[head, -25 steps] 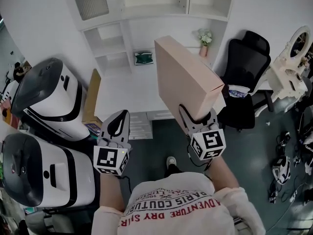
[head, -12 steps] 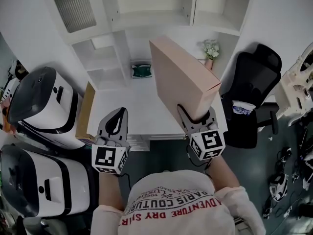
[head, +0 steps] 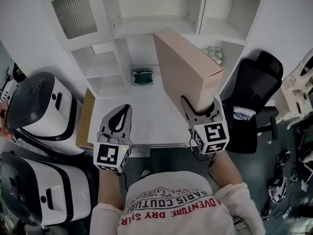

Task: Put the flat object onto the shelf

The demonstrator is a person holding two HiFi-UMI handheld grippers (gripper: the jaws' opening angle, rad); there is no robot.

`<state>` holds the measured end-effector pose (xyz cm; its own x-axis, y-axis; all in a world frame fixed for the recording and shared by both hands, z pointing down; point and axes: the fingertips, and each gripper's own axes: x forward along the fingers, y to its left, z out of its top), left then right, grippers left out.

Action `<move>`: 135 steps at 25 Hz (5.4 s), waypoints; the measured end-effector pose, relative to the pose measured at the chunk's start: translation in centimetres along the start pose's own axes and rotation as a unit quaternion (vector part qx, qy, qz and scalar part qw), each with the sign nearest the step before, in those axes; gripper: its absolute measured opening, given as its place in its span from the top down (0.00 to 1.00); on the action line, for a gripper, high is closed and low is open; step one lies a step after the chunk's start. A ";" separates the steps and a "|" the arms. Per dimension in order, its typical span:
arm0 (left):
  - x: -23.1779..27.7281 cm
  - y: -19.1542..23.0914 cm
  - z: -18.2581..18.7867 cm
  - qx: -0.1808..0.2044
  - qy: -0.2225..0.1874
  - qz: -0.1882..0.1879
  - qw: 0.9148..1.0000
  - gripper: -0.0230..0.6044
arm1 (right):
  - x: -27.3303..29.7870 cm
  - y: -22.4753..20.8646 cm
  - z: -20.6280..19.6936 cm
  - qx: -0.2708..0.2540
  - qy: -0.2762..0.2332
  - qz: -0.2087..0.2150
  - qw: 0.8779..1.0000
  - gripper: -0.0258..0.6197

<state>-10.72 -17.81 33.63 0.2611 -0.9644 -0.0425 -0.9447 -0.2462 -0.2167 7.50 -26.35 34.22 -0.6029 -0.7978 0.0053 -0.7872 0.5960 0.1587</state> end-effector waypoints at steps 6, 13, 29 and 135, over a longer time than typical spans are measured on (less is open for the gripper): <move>1.2 1.5 0.3 0.008 -0.003 -0.019 1.000 0.94 | 3.4 0.1 5.4 -0.129 0.012 -0.024 0.991 0.52; 2.1 2.9 -0.2 0.007 -0.001 -0.032 0.999 0.94 | 7.7 0.4 8.3 -0.304 0.071 -0.046 0.949 0.51; 2.3 6.2 -2.0 0.000 0.005 -0.021 1.000 0.94 | 17.1 1.9 11.6 -0.570 0.198 -0.051 0.796 0.51; 5.4 5.7 -1.7 0.012 -0.018 -0.059 0.998 0.94 | 16.3 1.7 5.2 -0.267 0.105 0.013 0.958 0.92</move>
<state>-15.04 -24.60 33.83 0.3781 -0.9245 -0.0494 -0.9017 -0.3556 -0.2458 -4.32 -37.90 29.48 -0.5385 -0.8172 0.2052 -0.5603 0.5292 0.6372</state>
